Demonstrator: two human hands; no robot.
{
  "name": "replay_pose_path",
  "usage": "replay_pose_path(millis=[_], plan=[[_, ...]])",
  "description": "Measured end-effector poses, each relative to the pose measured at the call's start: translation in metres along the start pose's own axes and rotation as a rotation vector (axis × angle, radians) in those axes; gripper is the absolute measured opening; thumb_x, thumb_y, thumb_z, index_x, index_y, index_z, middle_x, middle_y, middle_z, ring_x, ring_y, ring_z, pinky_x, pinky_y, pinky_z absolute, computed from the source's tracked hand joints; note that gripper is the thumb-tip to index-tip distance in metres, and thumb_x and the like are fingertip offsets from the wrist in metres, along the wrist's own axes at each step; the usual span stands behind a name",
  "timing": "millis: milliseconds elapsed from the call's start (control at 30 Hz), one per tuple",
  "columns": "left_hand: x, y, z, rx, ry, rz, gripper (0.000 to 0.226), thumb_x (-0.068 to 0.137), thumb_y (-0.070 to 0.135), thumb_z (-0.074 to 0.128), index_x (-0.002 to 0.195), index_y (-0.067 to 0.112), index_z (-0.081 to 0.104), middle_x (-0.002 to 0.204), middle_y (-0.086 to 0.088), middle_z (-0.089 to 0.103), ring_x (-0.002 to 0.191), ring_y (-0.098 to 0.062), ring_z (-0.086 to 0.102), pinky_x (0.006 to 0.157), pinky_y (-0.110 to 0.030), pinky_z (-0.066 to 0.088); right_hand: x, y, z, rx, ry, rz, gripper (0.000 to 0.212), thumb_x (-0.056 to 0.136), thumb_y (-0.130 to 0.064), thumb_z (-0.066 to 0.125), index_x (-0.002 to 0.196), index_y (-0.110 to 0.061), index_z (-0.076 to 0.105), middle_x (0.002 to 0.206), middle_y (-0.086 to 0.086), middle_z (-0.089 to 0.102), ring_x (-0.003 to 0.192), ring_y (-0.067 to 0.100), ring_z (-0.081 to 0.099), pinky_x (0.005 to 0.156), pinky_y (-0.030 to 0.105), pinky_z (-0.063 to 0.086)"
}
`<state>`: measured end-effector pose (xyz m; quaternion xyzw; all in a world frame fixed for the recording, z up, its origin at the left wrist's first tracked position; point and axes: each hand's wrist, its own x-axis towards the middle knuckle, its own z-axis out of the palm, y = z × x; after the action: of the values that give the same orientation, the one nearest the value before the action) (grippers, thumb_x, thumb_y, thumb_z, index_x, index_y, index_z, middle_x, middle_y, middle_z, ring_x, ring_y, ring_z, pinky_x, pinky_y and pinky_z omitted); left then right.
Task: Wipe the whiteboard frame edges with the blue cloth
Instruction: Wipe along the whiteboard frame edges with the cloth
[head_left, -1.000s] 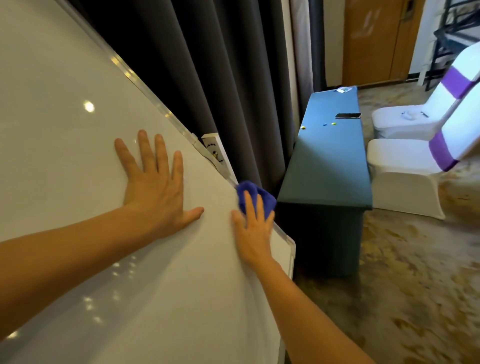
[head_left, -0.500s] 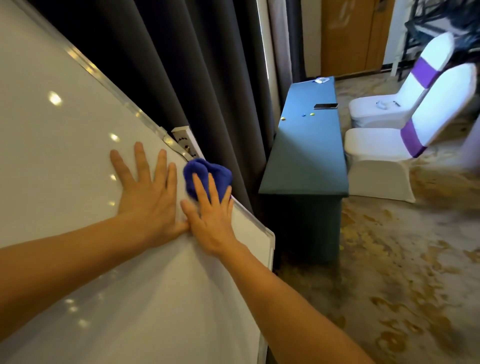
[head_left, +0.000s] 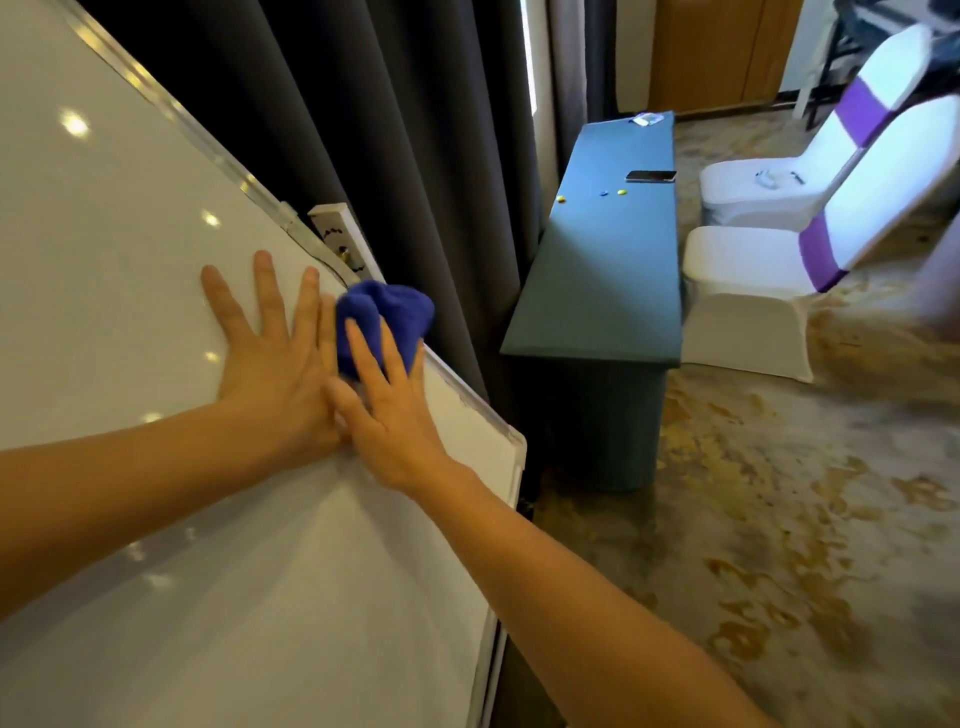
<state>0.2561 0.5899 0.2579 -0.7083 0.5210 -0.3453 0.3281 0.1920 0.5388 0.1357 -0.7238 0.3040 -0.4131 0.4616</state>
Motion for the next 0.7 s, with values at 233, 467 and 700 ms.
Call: replay_pose_path(millis=[233,467,700], plan=[[0.0,0.003,-0.004,-0.037,0.021,0.062,0.127,0.069,0.092,0.01,0.153,0.0,-0.011,0.162,-0.027,-0.014,0.14,-0.061,-0.021,0.104,-0.081,-0.005,-0.039,0.084,-0.035,-0.118,0.054,0.102,0.071,0.088,-0.07,0.033,0.145,-0.062,-0.008,0.153,-0.038,-0.021,0.152,0.018,-0.008,0.12,0.056,0.018],[-0.013,-0.01,0.002,-0.134,0.069,0.049,0.121,0.074,0.087,0.012,0.149,-0.004,-0.016,0.16,-0.029,-0.017,0.143,-0.054,-0.022,0.109,-0.074,-0.006,-0.027,0.046,-0.004,0.07,0.203,0.444,0.065,0.08,-0.073,0.023,0.133,-0.068,-0.014,0.163,-0.016,-0.011,0.151,0.027,-0.011,0.12,0.055,0.012],[-0.034,-0.025,0.006,-0.346,0.143,-0.068,0.108,0.084,0.074,0.027,0.15,-0.007,0.001,0.158,-0.035,-0.001,0.148,-0.051,-0.006,0.119,-0.064,0.005,0.061,-0.04,-0.002,-0.02,-0.029,-0.446,0.058,0.098,-0.064,0.02,0.152,-0.05,0.006,0.163,-0.021,-0.007,0.151,0.03,-0.008,0.121,0.048,0.011]])
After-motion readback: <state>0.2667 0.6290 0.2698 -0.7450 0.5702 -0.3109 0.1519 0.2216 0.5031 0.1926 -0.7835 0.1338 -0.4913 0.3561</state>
